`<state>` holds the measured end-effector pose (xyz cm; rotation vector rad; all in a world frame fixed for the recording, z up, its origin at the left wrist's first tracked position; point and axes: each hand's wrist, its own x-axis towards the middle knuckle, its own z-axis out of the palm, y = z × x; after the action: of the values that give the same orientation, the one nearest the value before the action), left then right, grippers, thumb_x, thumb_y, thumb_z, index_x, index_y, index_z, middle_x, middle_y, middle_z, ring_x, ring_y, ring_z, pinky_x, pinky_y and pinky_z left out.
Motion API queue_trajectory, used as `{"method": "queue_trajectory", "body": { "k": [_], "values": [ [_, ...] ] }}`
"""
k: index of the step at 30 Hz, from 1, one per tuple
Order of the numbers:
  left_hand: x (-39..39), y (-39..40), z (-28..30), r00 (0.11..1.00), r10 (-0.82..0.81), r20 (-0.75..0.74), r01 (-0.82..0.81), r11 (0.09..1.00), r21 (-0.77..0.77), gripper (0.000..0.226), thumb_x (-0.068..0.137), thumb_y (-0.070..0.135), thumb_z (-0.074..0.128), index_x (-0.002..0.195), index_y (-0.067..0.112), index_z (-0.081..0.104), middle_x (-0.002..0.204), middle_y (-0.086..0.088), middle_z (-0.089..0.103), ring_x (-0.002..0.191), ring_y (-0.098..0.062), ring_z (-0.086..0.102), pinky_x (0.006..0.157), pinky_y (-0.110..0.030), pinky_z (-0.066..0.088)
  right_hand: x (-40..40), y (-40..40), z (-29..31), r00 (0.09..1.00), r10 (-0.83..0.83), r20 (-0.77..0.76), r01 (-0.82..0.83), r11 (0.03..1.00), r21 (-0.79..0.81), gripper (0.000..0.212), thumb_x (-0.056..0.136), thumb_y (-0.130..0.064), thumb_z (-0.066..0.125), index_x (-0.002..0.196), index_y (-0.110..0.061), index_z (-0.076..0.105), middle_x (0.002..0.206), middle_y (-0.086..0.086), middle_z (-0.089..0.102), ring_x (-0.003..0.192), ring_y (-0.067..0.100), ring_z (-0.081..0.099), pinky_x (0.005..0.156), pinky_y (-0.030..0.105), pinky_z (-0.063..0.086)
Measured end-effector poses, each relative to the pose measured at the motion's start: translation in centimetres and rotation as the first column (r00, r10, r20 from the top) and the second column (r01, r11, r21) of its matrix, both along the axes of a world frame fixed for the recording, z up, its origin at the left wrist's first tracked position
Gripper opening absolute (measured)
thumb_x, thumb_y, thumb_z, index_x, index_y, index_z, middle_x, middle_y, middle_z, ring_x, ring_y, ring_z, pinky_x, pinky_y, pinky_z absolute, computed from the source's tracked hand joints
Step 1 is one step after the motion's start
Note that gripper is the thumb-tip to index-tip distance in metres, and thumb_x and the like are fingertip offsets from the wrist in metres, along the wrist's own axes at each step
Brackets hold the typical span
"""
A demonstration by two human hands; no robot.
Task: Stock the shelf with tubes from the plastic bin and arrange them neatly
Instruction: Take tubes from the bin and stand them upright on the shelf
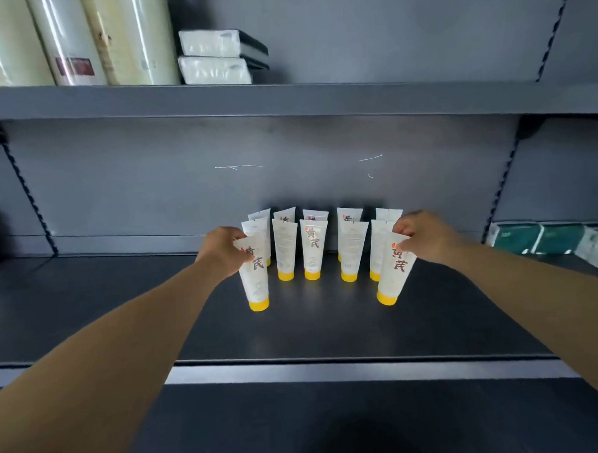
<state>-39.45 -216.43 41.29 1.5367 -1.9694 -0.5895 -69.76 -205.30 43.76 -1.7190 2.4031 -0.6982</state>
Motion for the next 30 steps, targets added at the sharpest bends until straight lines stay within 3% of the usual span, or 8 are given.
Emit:
{"method": "queue_trajectory", "body": {
  "k": [2, 8, 15, 22, 26, 30],
  "values": [
    [-0.5, -1.5, -0.3, 1.0, 0.019, -0.008, -0.019, 1.0, 0.003, 0.029, 0.079, 0.009, 0.071, 0.107, 0.01, 0.065, 0.108, -0.008, 0.063, 0.084, -0.02, 0.053, 0.07, -0.027, 0.045, -0.6, -1.7, -0.4, 1.0, 0.0, -0.024, 0.0, 1.0, 0.006, 0.029, 0.079, -0.004, 0.071, 0.108, -0.005, 0.066, 0.113, 0.011, 0.067, 0.098, 0.025, 0.063, 0.083, 0.031, 0.051],
    [-1.5, -4.3, -1.2, 0.999, 0.051, 0.009, -0.052, 0.998, 0.031, 0.033, 0.079, 0.01, 0.071, 0.111, 0.013, 0.064, 0.109, -0.006, 0.063, 0.083, -0.021, 0.053, 0.068, -0.027, 0.044, -1.7, -4.7, -1.3, 0.996, 0.031, -0.086, -0.025, 0.998, 0.063, 0.03, 0.081, -0.008, 0.07, 0.111, -0.006, 0.066, 0.113, 0.009, 0.065, 0.093, 0.02, 0.058, 0.072, 0.024, 0.039],
    [-2.3, -5.9, -2.1, 0.995, 0.059, 0.077, -0.061, 0.998, 0.023, 0.04, 0.079, 0.013, 0.072, 0.117, 0.012, 0.061, 0.117, -0.005, 0.062, 0.086, -0.016, 0.049, 0.067, -0.025, 0.038, -2.7, -6.0, -2.2, 0.996, 0.035, -0.08, -0.026, 0.994, 0.11, 0.033, 0.08, -0.009, 0.072, 0.112, -0.006, 0.066, 0.116, 0.009, 0.066, 0.099, 0.023, 0.062, 0.071, 0.025, 0.042],
    [-2.4, -7.2, -2.6, 0.994, 0.073, 0.078, -0.077, 0.996, 0.047, 0.043, 0.078, 0.011, 0.072, 0.119, 0.013, 0.06, 0.117, -0.006, 0.061, 0.087, -0.019, 0.052, 0.067, -0.026, 0.041, -2.7, -6.5, -2.5, 0.995, 0.053, -0.079, -0.043, 0.992, 0.121, 0.028, 0.081, -0.007, 0.07, 0.109, -0.005, 0.067, 0.113, 0.011, 0.067, 0.097, 0.024, 0.064, 0.069, 0.026, 0.046],
    [-2.6, -7.9, -3.0, 0.994, 0.076, 0.081, -0.08, 0.996, 0.048, 0.043, 0.079, 0.01, 0.072, 0.12, 0.012, 0.06, 0.119, -0.007, 0.061, 0.098, -0.024, 0.058, 0.07, -0.027, 0.044, -2.9, -6.8, -2.5, 0.995, 0.062, -0.075, -0.053, 0.992, 0.117, 0.027, 0.081, -0.006, 0.069, 0.107, -0.006, 0.067, 0.111, 0.01, 0.068, 0.093, 0.022, 0.063, 0.059, 0.02, 0.042],
    [-2.8, -8.3, -3.3, 0.993, 0.096, 0.072, -0.099, 0.994, 0.036, 0.043, 0.081, 0.011, 0.07, 0.122, 0.013, 0.058, 0.121, -0.008, 0.06, 0.104, -0.027, 0.058, 0.069, -0.028, 0.043, -3.2, -7.0, -2.4, 0.995, 0.07, -0.075, -0.06, 0.989, 0.137, 0.028, 0.081, -0.007, 0.07, 0.109, -0.006, 0.067, 0.112, 0.01, 0.068, 0.095, 0.022, 0.064, 0.064, 0.022, 0.045]
  ]
}}
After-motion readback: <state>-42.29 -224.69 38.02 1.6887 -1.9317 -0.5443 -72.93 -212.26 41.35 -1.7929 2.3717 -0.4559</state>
